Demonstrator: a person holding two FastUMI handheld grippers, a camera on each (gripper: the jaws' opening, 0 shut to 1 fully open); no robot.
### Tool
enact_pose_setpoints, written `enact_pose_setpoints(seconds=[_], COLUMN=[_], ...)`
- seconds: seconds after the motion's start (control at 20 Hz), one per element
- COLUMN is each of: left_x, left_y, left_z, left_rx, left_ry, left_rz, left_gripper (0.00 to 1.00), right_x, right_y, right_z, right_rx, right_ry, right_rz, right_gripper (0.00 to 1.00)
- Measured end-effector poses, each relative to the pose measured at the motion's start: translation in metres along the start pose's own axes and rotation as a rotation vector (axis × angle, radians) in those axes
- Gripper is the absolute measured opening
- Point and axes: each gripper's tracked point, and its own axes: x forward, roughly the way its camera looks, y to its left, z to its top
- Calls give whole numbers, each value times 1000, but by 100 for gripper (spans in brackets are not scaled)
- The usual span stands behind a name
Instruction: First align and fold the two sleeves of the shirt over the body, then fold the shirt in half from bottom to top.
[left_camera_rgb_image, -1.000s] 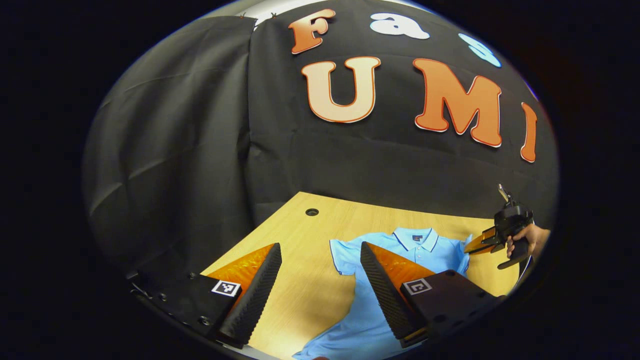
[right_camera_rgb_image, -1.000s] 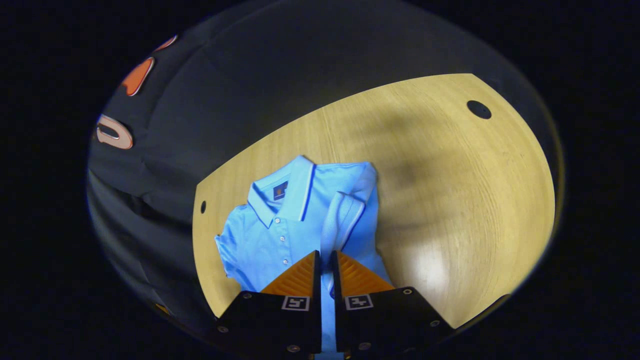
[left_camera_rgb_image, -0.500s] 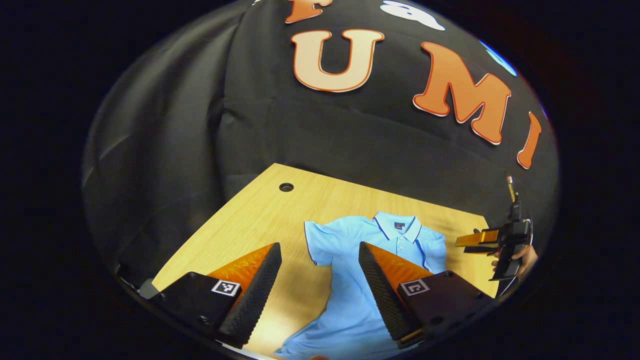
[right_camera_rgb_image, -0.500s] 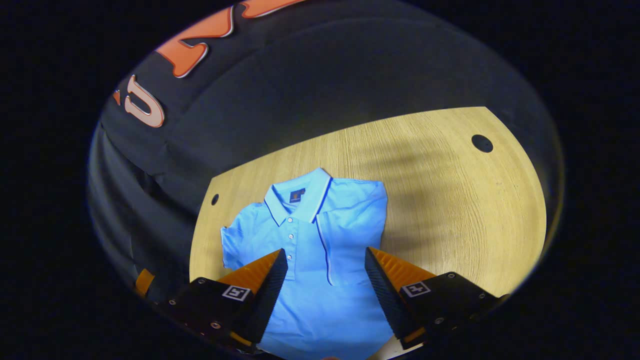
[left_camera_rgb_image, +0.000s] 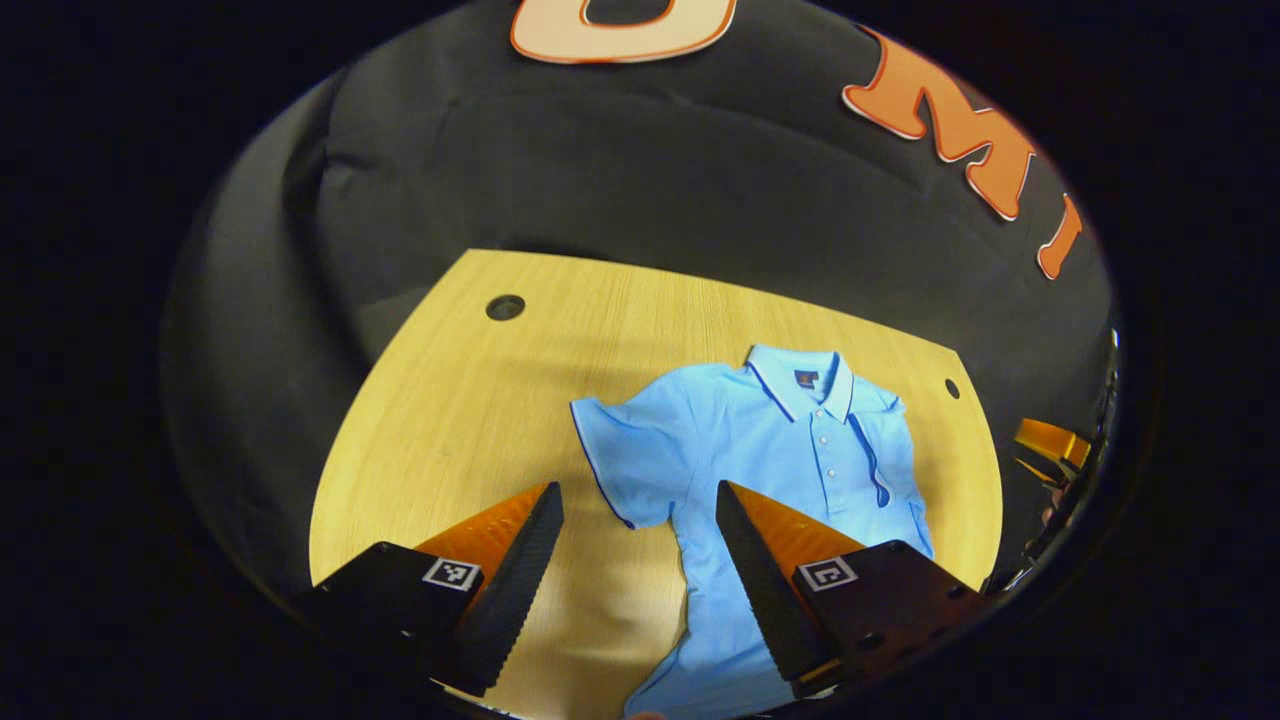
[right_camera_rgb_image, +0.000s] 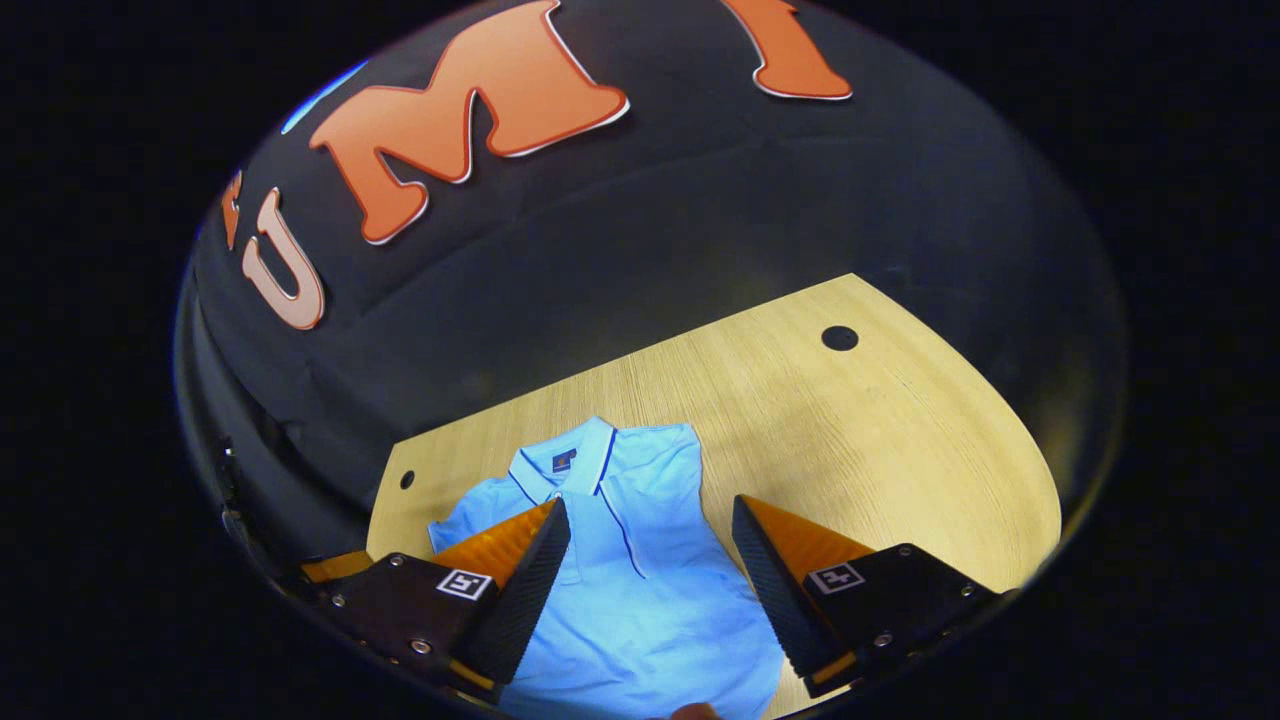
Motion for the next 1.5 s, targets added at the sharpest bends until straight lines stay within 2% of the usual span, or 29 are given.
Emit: enact_pose_setpoints(seconds=[0.1,0.35,0.65,0.95,1.1,1.2,1.25,1.3,1.35,1.45,1.5], left_x=[28,83,128,143,141,143,145,142,150,146,145], left_y=[8,8,11,21,35,37,36,33,29,22,20], left_z=[-5,-12,-21,-32,-31,-28,-26,-28,-27,-20,-18], left_rx=[-6,-80,-69,-179,-170,-165,-163,-146,-127,-100,-108], left_ry=[80,242,353,412,429,424,416,426,406,388,375], left_rz=[29,41,118,161,208,198,192,187,147,109,95], left_gripper=[100,99,99,97,80,57,35,27,18,11,12], right_x=[-21,-84,-148,-208,-231,-238,-239,-242,-244,-250,-252], right_y=[-17,-48,-77,-96,-94,-95,-95,-96,-96,-96,-97], right_z=[-7,-4,7,15,20,15,13,12,12,11,9], right_rx=[-16,-14,68,-3,-56,-58,-52,-45,-35,-19,-20], right_ry=[-19,-131,-246,-355,-404,-398,-393,-394,-398,-409,-409], right_rz=[-46,-136,-207,-301,-321,-330,-326,-326,-322,-314,-319], right_gripper=[98,98,98,98,98,99,98,98,98,98,98])
